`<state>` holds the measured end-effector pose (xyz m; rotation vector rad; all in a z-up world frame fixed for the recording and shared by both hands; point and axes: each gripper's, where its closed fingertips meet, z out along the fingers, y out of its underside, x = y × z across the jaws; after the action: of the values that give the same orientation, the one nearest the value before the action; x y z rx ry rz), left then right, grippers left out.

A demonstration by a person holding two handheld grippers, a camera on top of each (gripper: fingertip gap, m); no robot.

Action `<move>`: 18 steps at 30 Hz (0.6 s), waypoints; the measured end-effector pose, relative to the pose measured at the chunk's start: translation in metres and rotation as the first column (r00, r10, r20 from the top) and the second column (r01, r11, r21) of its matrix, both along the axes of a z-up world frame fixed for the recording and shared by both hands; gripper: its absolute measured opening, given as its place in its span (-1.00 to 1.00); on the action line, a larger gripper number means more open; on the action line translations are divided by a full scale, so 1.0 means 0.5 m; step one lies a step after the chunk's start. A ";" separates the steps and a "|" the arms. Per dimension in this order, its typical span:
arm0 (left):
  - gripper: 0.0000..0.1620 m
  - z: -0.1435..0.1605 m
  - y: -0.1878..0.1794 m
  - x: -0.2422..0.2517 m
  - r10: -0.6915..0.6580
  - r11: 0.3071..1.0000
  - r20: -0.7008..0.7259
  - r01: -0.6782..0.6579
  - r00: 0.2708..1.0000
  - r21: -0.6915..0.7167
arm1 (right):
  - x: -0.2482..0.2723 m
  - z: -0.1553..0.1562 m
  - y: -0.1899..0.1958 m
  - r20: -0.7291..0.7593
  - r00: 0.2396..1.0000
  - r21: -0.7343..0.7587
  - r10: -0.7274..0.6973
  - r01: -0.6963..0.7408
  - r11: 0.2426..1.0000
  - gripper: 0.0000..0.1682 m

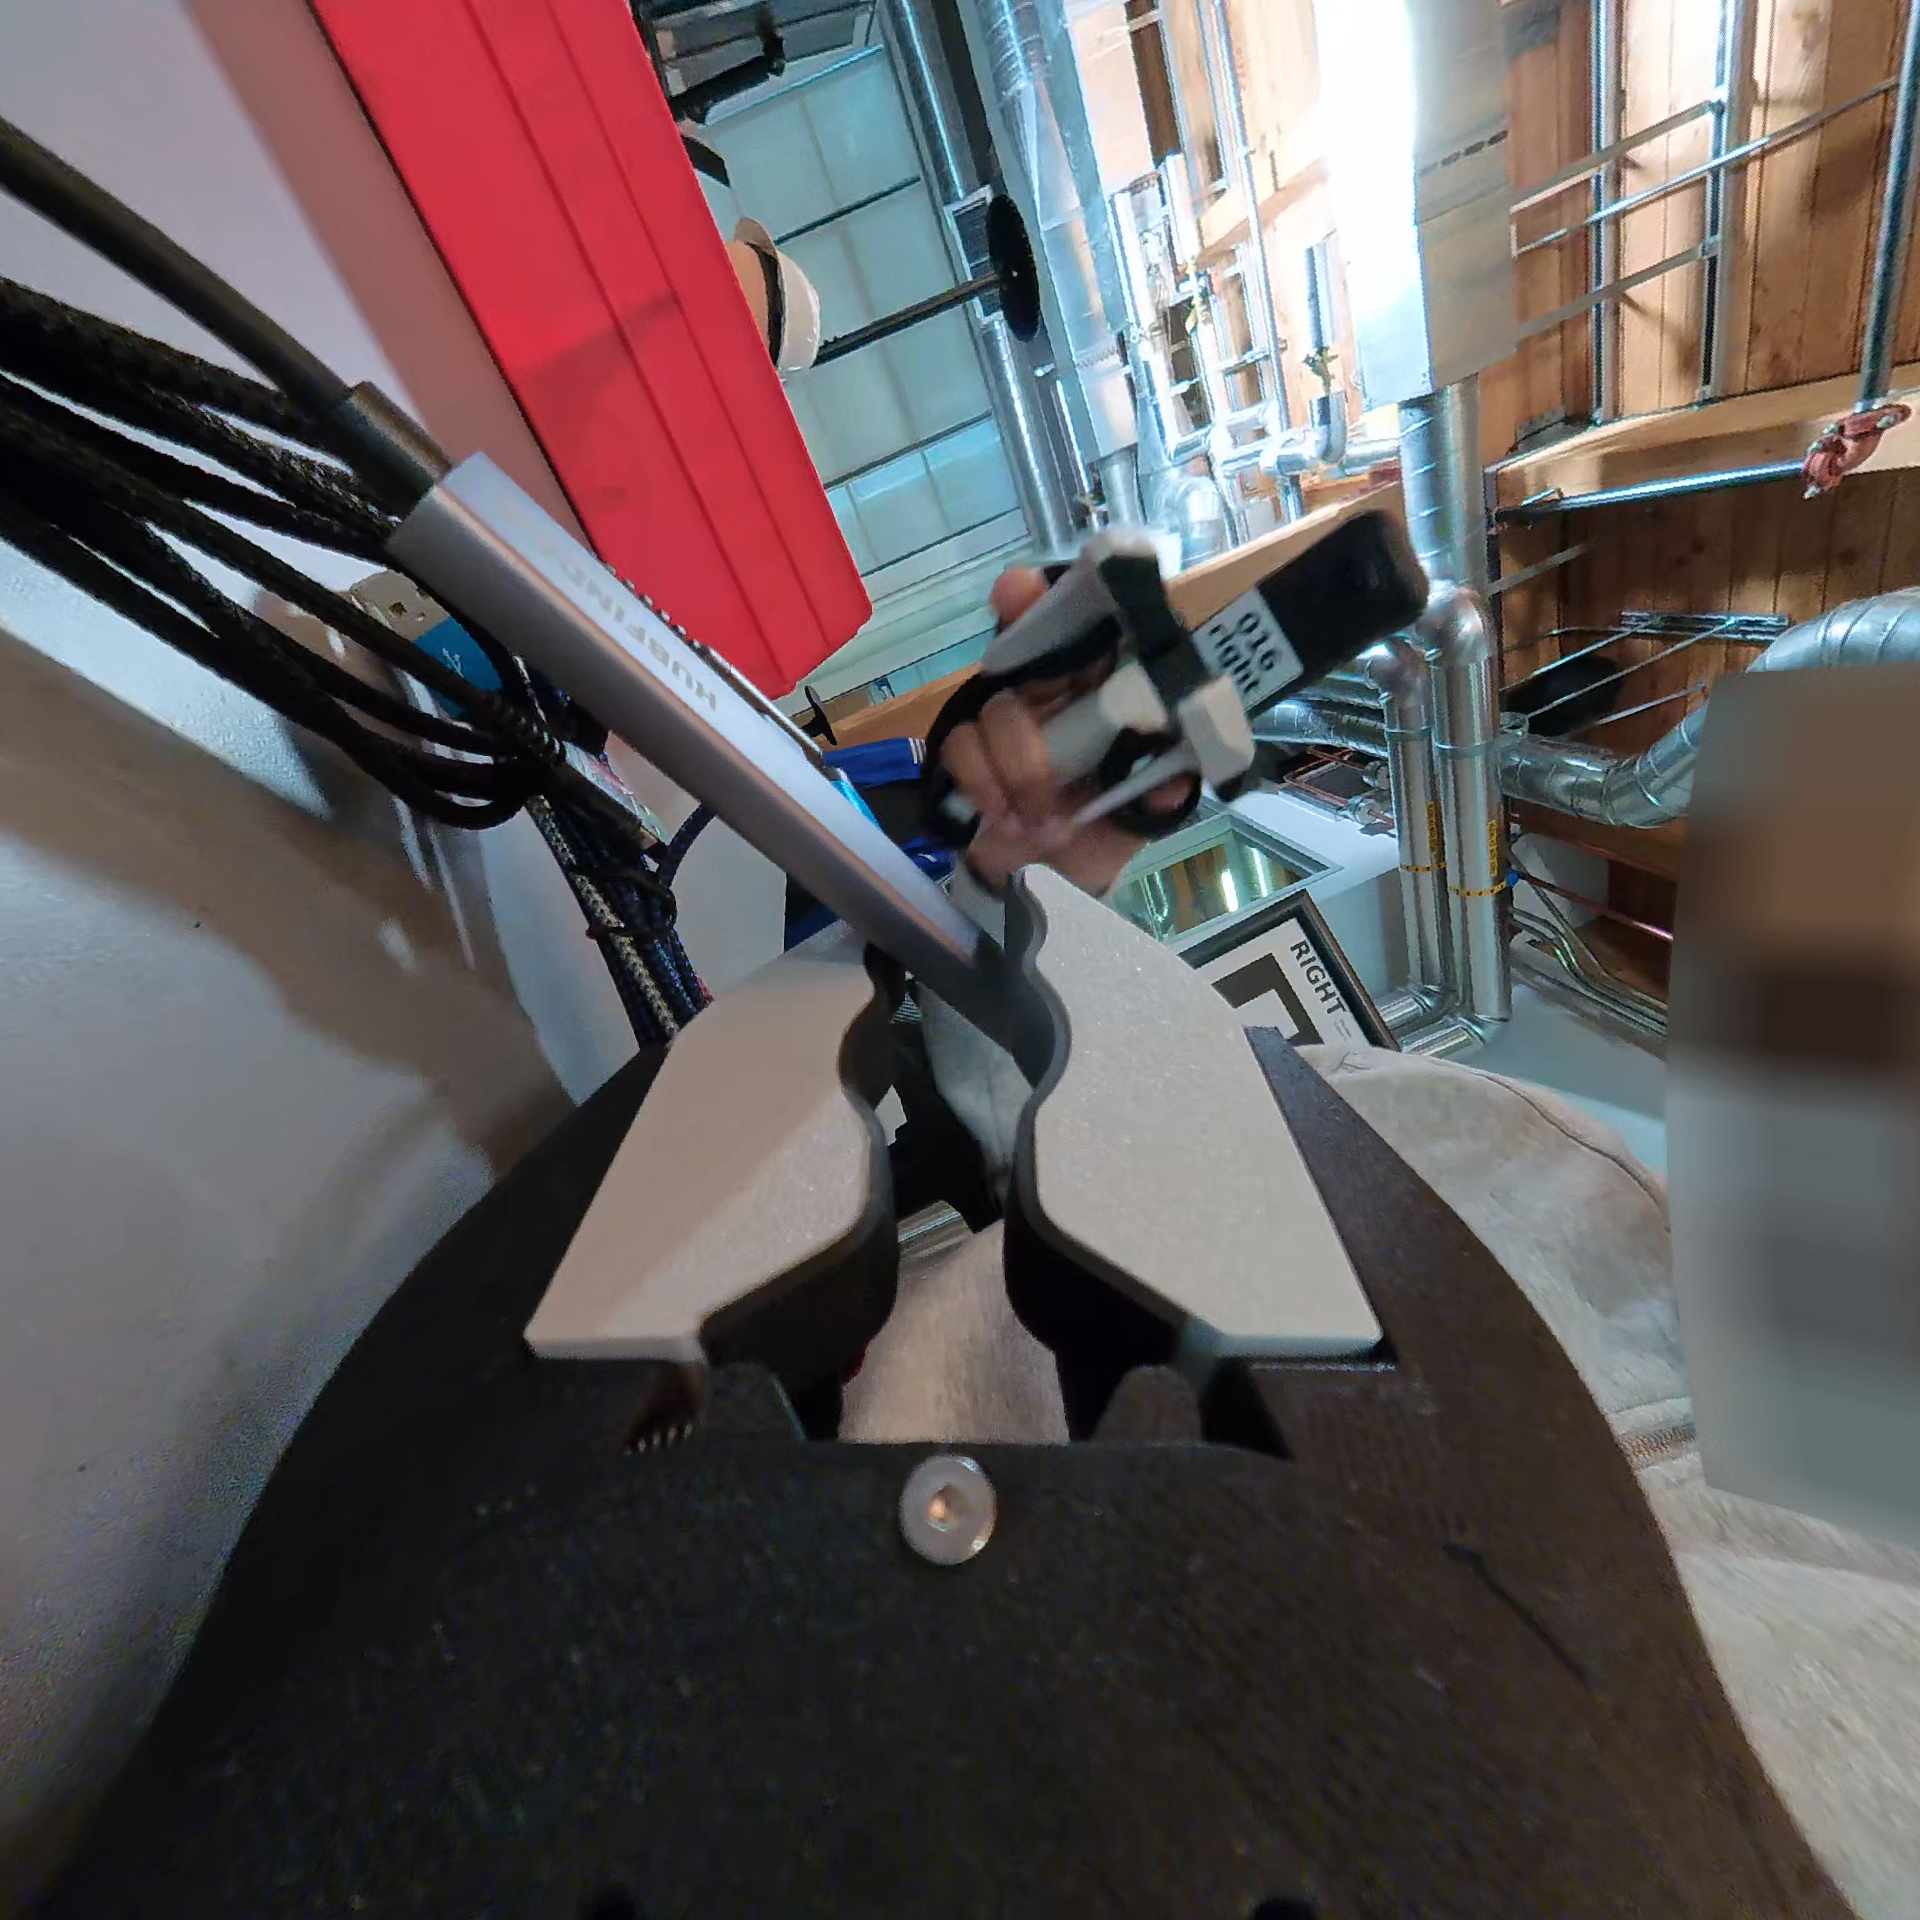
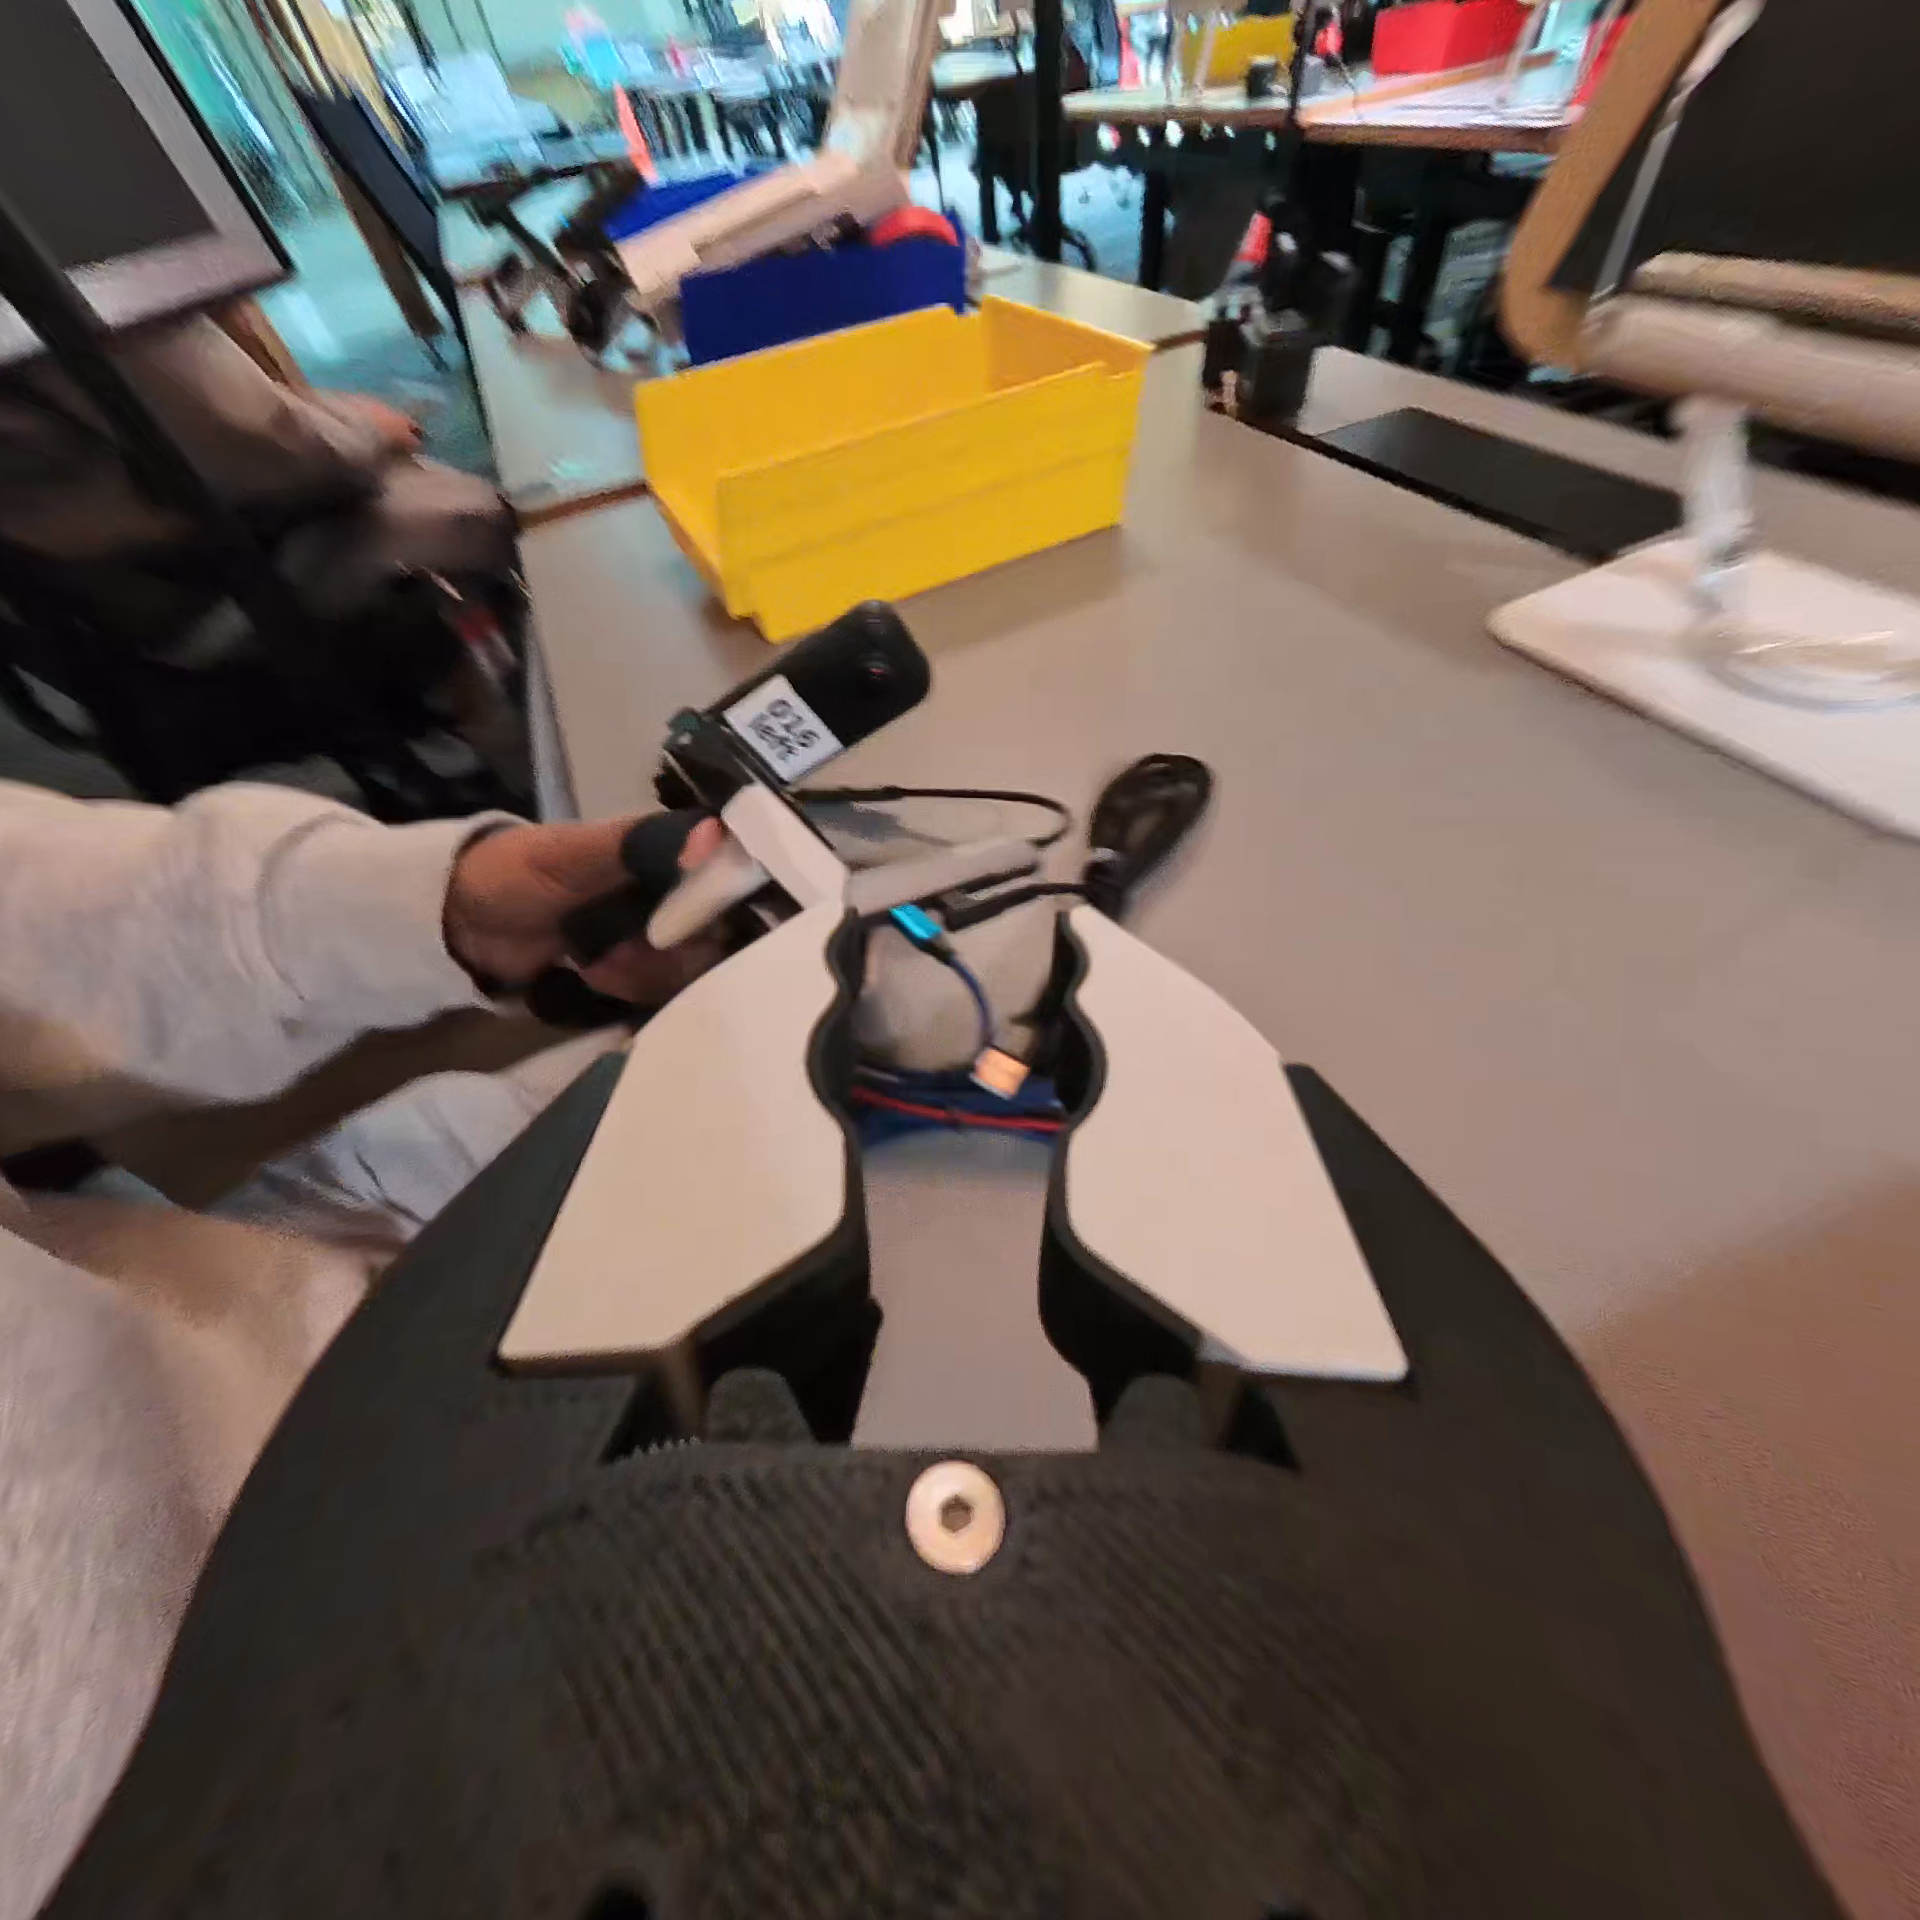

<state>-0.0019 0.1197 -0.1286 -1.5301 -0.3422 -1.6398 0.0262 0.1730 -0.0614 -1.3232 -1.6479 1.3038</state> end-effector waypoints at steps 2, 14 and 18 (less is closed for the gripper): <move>-0.76 0.002 -0.004 0.004 -0.009 1.000 -0.013 0.009 1.000 0.015 | -0.035 -0.051 -0.052 -0.022 0.999 -0.154 0.031 -0.034 0.987 -0.63; -0.76 0.005 -0.035 0.084 -0.219 0.966 -0.191 0.240 0.957 0.095 | -0.017 -0.126 -0.087 -0.023 0.978 -0.181 0.209 -0.210 0.961 -0.56; -0.75 -0.003 -0.041 0.108 -0.261 0.952 -0.247 0.291 0.933 0.093 | -0.007 -0.159 -0.115 0.056 0.956 -0.134 0.289 -0.280 0.951 -0.78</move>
<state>0.0519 0.0992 -0.1299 -1.7079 0.1105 -1.6355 0.0225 0.1157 -0.1410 -1.2520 -1.8909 1.5643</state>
